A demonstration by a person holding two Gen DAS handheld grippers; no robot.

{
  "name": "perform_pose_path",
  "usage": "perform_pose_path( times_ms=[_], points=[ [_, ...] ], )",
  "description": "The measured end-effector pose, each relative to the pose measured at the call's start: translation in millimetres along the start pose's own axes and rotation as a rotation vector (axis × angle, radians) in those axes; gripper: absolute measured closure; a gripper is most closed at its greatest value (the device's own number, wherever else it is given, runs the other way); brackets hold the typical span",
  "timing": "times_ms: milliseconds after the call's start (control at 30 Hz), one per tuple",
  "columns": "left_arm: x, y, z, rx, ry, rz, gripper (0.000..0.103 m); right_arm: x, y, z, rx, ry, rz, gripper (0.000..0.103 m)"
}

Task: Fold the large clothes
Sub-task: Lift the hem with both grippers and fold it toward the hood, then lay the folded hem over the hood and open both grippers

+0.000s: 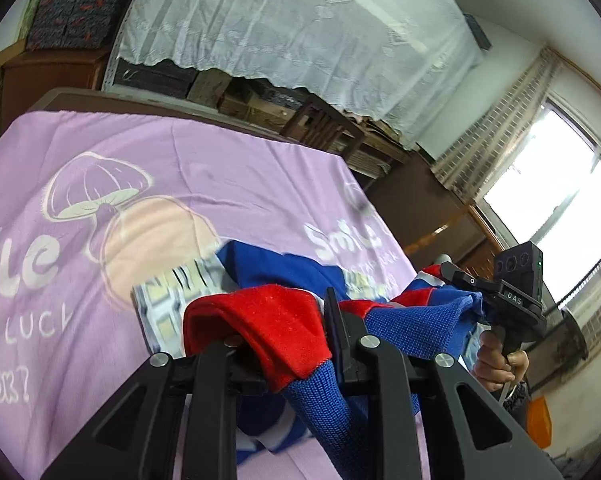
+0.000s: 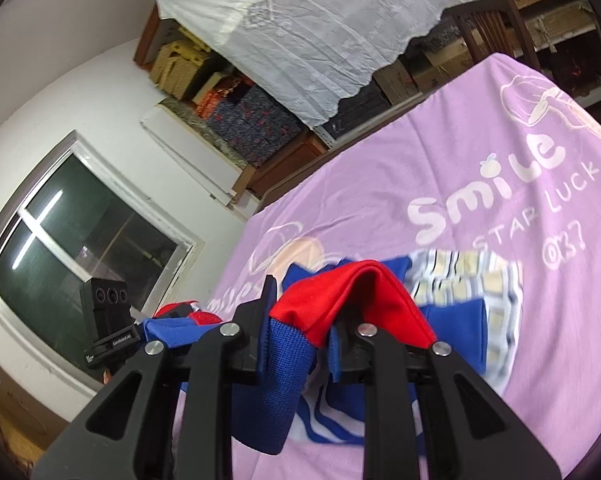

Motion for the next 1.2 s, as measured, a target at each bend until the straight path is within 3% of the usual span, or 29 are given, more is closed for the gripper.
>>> perform_pose_path(
  times_ms=[167,333,467,600,667,700,733,767,800,867,933,1200],
  points=[
    [-1.9,39.4,52.9,-0.03,0.08,-0.108,0.081,-17.0,-52.2,40.1,0.048,0.018,0.101,0.082],
    [22.5,71.4,102.2,-0.02,0.213,-0.212,0.08,-3.1,-114.5,75.9,0.096,0.057,0.235,0.082],
    [26.8,73.0,106.6,-0.012,0.218,-0.208,0.079,6.6,-128.2,86.1,0.114,0.081,0.221,0.083],
    [27.1,71.9,102.1,-0.025,0.212,-0.193,0.078,7.6,-126.5,85.1,0.091,0.079,0.224,0.076],
    [23.5,68.2,92.2,-0.016,0.199,-0.191,0.067,5.5,-120.5,77.9,0.053,0.063,0.227,0.062],
    [19.6,66.3,81.6,-0.006,0.178,-0.183,0.051,1.5,-115.3,71.4,0.04,0.046,0.212,0.05],
    [14.8,65.4,71.1,0.001,0.149,-0.174,0.04,-3.7,-110.2,63.7,0.036,0.031,0.194,0.038],
    [9.4,64.1,58.8,0.003,0.113,-0.167,0.024,-9.1,-104.3,55.3,0.029,0.011,0.167,0.035],
    [2.8,62.7,43.6,0.004,0.064,-0.159,0.016,-13.9,-99.9,48.9,0.02,-0.003,0.15,0.034],
    [-8.2,62.4,17.9,0.006,-0.024,-0.143,0.013,-25.8,-89.5,31.6,-0.008,-0.05,0.123,0.031],
    [-12.4,64.9,9.6,0.004,-0.055,-0.152,0.012,-34.4,-86.2,15.0,-0.013,-0.099,0.112,0.028],
    [-3.7,88.3,24.2,-0.034,-0.026,-0.173,0.014,-30.4,-99.1,-3.7,0.16,-0.094,-0.014,0.028]
  ],
)
Point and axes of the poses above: each gripper's, at about its wrist camera, not at the fingertips, and z roughly the way its jaws point, y to its left, x to its underside, the point moved 10 cm from there along z, roughly the way its jaws point, and after that the axes turned 11 degrees about -x, right-handed, at the moved point
